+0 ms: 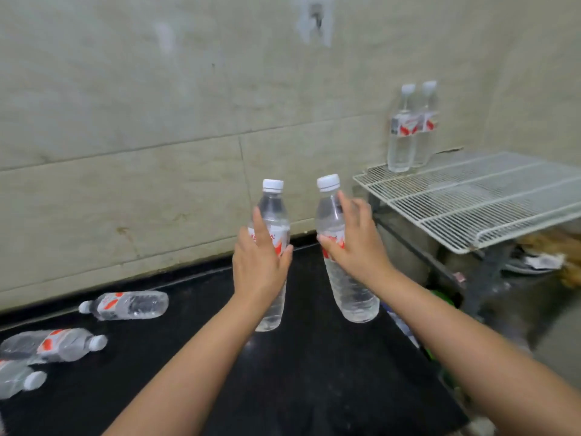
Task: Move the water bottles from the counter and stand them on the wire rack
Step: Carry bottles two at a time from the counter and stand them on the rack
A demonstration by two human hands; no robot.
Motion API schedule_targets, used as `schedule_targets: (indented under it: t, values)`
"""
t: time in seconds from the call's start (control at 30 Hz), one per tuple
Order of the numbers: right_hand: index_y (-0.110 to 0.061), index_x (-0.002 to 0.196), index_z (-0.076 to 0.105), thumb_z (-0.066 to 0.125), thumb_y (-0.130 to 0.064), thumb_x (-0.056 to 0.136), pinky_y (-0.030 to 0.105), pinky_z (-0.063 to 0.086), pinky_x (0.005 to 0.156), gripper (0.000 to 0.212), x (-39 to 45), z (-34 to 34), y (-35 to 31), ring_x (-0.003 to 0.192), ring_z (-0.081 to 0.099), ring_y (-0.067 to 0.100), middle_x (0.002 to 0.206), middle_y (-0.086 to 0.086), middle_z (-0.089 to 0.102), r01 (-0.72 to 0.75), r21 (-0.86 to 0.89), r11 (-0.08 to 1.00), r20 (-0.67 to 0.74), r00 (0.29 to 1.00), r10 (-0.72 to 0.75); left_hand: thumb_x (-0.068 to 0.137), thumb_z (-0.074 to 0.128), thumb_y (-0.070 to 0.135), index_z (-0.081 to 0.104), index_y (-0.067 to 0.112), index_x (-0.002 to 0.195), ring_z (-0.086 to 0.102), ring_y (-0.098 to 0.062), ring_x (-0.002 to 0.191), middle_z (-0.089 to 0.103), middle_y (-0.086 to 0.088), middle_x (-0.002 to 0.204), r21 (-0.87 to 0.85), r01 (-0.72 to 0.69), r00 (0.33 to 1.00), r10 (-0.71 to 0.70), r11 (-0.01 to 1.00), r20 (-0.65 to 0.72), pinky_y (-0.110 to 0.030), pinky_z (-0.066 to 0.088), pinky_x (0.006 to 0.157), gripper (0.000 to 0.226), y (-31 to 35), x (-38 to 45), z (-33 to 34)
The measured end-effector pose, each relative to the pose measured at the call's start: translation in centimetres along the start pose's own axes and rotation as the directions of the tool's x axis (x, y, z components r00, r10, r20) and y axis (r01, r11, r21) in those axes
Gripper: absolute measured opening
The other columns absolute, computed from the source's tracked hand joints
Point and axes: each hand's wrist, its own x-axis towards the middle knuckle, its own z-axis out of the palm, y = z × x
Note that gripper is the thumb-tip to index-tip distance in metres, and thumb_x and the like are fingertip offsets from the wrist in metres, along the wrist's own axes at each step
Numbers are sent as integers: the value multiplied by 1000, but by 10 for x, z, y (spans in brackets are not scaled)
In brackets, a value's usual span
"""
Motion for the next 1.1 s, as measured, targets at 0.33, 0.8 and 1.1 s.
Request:
schedule_targets:
  t: [0.33, 0.8, 1.1]
  values:
    - [-4, 138, 28, 67, -20, 79, 27, 30, 97, 73, 66, -160, 101, 126, 37, 35, 136, 25, 31, 91, -35, 995, -356, 929, -98, 80, 64, 28, 16, 4, 141, 47, -40, 104, 42, -31, 121, -175, -215, 962, 177, 961, -209, -44, 42, 83, 82, 172, 52, 46]
    - [-9, 139, 27, 66, -18, 80, 27, 30, 90, 71, 191, -208, 265, 121, 40, 30, 136, 21, 31, 23, -135, 991, -450, 889, -82, 80, 62, 33, 14, 8, 143, 44, -36, 110, 43, -25, 126, -208, -249, 954, 203, 946, -219, -46, 43, 85, 82, 265, 200, 169]
    - [-11, 139, 26, 66, -18, 80, 28, 32, 89, 71, 245, -213, 371, 120, 41, 32, 135, 22, 31, -41, -131, 991, -404, 915, -16, 80, 64, 31, -4, 30, 132, 44, -33, 113, 39, -24, 131, -292, -244, 961, 189, 925, -203, -39, 39, 90, 86, 296, 243, 245]
